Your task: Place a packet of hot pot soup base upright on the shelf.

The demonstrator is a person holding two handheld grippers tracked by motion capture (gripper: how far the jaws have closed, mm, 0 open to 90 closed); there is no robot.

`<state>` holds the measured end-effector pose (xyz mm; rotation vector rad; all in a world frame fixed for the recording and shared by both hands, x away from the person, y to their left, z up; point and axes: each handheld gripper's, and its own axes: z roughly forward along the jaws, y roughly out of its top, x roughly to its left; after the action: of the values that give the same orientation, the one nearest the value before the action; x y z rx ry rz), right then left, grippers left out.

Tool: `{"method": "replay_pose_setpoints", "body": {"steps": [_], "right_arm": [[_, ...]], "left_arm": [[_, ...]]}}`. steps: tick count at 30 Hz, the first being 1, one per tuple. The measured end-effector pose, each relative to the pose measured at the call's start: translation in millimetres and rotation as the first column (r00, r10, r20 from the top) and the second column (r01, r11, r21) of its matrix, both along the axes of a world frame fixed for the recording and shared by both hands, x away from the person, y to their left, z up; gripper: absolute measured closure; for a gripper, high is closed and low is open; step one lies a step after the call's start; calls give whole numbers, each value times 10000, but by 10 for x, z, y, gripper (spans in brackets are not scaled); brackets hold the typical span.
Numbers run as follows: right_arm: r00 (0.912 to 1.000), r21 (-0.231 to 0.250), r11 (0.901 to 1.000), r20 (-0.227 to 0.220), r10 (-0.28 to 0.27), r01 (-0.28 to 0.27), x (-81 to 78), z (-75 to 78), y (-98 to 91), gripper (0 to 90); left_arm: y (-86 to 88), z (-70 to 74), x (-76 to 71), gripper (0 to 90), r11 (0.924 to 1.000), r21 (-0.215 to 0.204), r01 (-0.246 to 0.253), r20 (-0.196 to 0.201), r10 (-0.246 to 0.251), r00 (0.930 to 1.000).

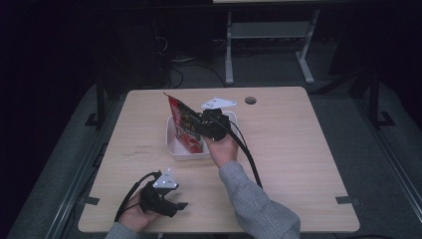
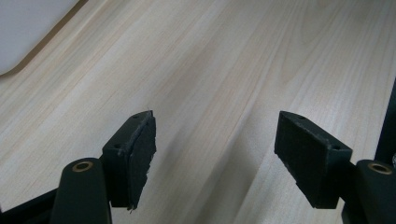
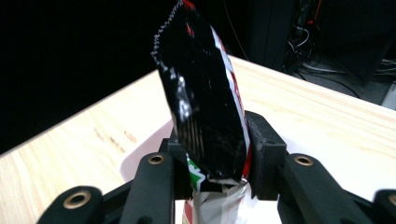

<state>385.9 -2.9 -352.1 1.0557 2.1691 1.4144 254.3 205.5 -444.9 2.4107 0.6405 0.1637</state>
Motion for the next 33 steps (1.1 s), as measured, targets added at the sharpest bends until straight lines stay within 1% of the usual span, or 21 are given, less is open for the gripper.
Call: {"method": "replay_pose_setpoints", "body": {"steps": [1,2,3,6,7,9,10,11,12,14,15,17,19,22,23,28,29,31,33], "right_arm": [[10000,-53,10000,-23,22,-22,1,-1,-8,668],[9998,-7,10000,-170,41,-41,4,0,-24,671],[9998,-7,10000,-170,41,-41,4,0,-24,671],[9997,45,10000,-235,-79,80,8,-6,-37,679],[9994,63,9998,-277,-201,203,14,-9,-46,681],[9988,318,9991,-424,-251,265,34,-25,-73,678],[9984,502,9986,-553,-135,163,53,-33,-100,659],[9984,502,9986,-553,-135,163,53,-33,-100,659],[9976,603,9982,-685,3,38,64,-34,-113,639],[9929,1063,9940,-1129,381,-260,100,-43,-156,589],[9920,1111,9932,-1177,465,-334,105,-44,-168,581],[9897,1178,9917,-1266,665,-516,113,-47,-192,550],[9851,1252,9896,-1478,885,-702,118,-49,-215,526],[9802,1317,9877,-1673,1057,-840,121,-58,-286,473],[9802,1317,9877,-1673,1057,-840,121,-58,-286,473],[9741,1394,9841,-1815,1345,-1099,107,-45,-390,441],[9712,1421,9823,-1869,1476,-1219,99,-33,-426,436],[9705,1394,9819,-1865,1530,-1280,95,-26,-449,433],[9679,1379,9806,-1906,1641,-1391,84,-11,-503,424]], "left_arm": [[-2,-1,-1,289,10000,2,2,1,-2,10000],[-5,0,-1,289,10000,21,14,-2,-14,10000],[-5,0,-1,289,10000,21,14,-2,-14,10000],[-5,0,-1,289,10000,16,16,3,-16,10000],[-4,-1,-1,289,10000,6,7,4,-7,10000],[2,-2,1,289,10000,16,4,9,-4,10000],[8,-1,3,289,10000,19,11,3,-11,10000],[8,-1,3,289,10000,19,11,3,-11,10000],[10,-2,4,289,10000,13,5,0,-5,10000],[12,-3,6,289,10000,15,5,-5,-5,10000],[12,-2,6,289,10000,14,0,-1,0,10000],[12,2,4,288,10000,16,-3,11,3,10000],[12,4,5,287,10000,20,-4,11,4,10000],[15,5,7,286,10000,18,-22,12,22,10000],[15,5,7,286,10000,18,-22,12,22,10000],[16,4,9,284,10000,32,-28,20,28,10000],[15,3,9,283,10000,33,-30,17,30,10000],[15,4,9,283,10000,34,-30,22,30,10000],[13,4,9,283,10000,34,-39,22,39,10000]]}}
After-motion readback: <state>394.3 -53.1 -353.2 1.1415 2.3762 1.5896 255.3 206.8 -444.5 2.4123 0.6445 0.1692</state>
